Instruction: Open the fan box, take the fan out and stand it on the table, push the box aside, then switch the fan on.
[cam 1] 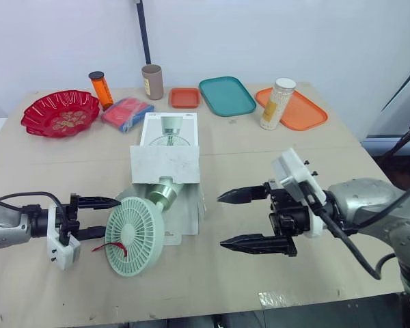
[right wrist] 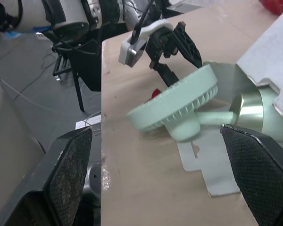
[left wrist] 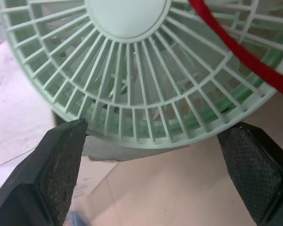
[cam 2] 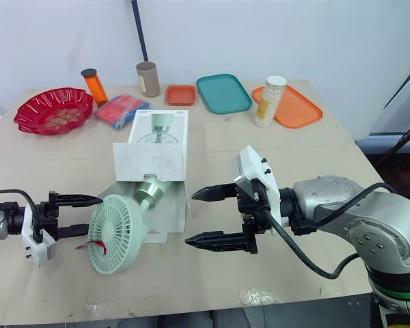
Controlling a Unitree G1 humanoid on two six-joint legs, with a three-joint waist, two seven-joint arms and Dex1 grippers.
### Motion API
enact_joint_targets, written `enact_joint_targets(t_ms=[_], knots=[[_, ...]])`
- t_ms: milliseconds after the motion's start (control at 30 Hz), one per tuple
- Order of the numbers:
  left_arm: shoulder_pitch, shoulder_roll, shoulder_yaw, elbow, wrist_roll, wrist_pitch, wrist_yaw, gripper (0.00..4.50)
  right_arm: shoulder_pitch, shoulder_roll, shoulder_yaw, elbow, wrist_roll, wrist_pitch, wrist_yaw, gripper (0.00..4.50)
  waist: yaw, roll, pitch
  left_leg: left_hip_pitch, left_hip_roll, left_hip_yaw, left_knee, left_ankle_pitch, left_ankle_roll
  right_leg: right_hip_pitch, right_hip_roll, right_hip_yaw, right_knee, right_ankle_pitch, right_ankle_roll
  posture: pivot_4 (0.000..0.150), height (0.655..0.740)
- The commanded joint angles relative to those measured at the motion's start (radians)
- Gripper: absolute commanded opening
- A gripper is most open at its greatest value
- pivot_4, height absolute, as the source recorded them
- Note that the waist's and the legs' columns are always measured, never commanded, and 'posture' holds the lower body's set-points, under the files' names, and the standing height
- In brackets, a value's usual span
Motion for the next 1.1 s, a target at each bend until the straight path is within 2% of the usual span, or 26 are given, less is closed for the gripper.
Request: enact_joint_targets(t_ms=[33,133,367,500,867,1100], knots=[[0.009,0.032,-0.006,-0.036,0.049,-0.008,0.105,4.5,-0.015,0.001,-0.016,-0.004,0.03,-0.003,-0.018,4.42,0.0,0.0,0.0,0.0,0.0,0.0,0.0,0.0,0.0,0.0,0.0,0.0,0.0,0.0,0.0,0.15,0.74],[0.019,0.025,-0.011,-0.052,0.11,-0.008,0.175,4.5,-0.019,0.0,-0.005,0.002,0.022,-0.006,-0.015,4.42,0.0,0.0,0.0,0.0,-0.001,0.0,0.0,0.0,0.0,0.0,-0.001,0.0,0.0,0.0,0.0,0.15,0.74],[0.011,-0.014,0.012,-0.057,0.355,0.001,0.357,4.5,-0.041,-0.024,-0.011,0.01,0.034,0.007,-0.001,4.42,0.001,0.0,0.0,0.0,-0.001,0.0,0.0,0.0,0.0,0.0,-0.001,0.0,0.001,0.0,0.0,0.15,0.74],[-0.021,-0.017,-0.004,-0.064,0.427,0.019,0.464,4.5,-0.036,-0.03,-0.017,0.005,0.036,0.008,-0.004,4.42,0.001,0.0,0.0,0.0,-0.001,0.0,0.0,0.0,0.0,0.0,-0.001,0.0,0.001,0.0,0.0,0.15,0.74],[-0.007,-0.037,-0.047,-0.135,0.443,0.035,0.594,4.5,-0.017,-0.027,-0.02,-0.013,0.04,-0.001,-0.023,4.42,0.003,-0.001,-0.001,0.0,-0.001,0.001,0.001,0.0,0.0,-0.001,-0.002,0.0,0.003,0.0,0.0,0.15,0.74],[0.031,-0.021,-0.038,-0.2,0.349,0.025,0.572,4.5,-0.016,-0.021,-0.006,-0.011,0.019,-0.013,-0.01,4.42,0.006,-0.001,-0.001,0.0,-0.001,0.001,0.001,0.0,0.0,-0.001,-0.002,0.0,0.003,0.0,0.0,0.15,0.74]])
